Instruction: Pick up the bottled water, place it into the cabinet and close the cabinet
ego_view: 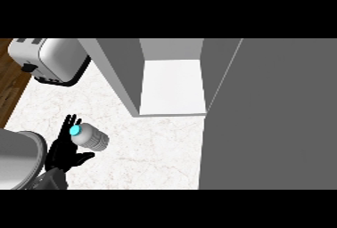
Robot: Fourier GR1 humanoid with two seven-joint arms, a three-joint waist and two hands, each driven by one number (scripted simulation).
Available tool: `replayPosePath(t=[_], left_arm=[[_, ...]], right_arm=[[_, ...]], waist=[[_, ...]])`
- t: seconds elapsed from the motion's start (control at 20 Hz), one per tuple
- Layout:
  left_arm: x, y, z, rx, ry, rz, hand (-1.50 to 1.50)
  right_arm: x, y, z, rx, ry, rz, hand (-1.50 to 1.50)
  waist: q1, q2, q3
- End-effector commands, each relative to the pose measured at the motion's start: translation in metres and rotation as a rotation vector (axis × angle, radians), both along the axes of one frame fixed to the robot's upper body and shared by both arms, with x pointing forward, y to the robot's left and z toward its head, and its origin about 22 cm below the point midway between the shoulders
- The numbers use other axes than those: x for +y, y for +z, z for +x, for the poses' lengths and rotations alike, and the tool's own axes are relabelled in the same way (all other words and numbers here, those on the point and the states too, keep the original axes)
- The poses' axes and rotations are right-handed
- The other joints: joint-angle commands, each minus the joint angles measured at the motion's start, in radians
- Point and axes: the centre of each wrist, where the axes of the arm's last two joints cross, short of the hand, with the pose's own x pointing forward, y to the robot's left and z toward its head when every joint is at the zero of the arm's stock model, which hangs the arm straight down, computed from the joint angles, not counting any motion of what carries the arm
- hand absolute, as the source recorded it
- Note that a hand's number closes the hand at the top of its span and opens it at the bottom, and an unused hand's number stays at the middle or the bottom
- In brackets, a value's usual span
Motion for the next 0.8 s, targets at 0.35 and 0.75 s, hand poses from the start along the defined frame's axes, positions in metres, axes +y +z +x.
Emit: replayPosePath(t=[0.35,0.75], left_arm=[[-0.021,-0.004,0.009,-0.027,-0.090,-0.177,-1.50],[-0.040,0.000,0.023,-0.035,-0.162,-0.173,-1.50]], right_arm=[[-0.006,-0.001,0.002,-0.007,0.008,0.008,-1.50],[0.005,-0.015,-0.002,0.019,0.027,0.003,-1.50]], waist=[[-0.007,0.005,-0.007],[-0.004,0.002,-0.006]])
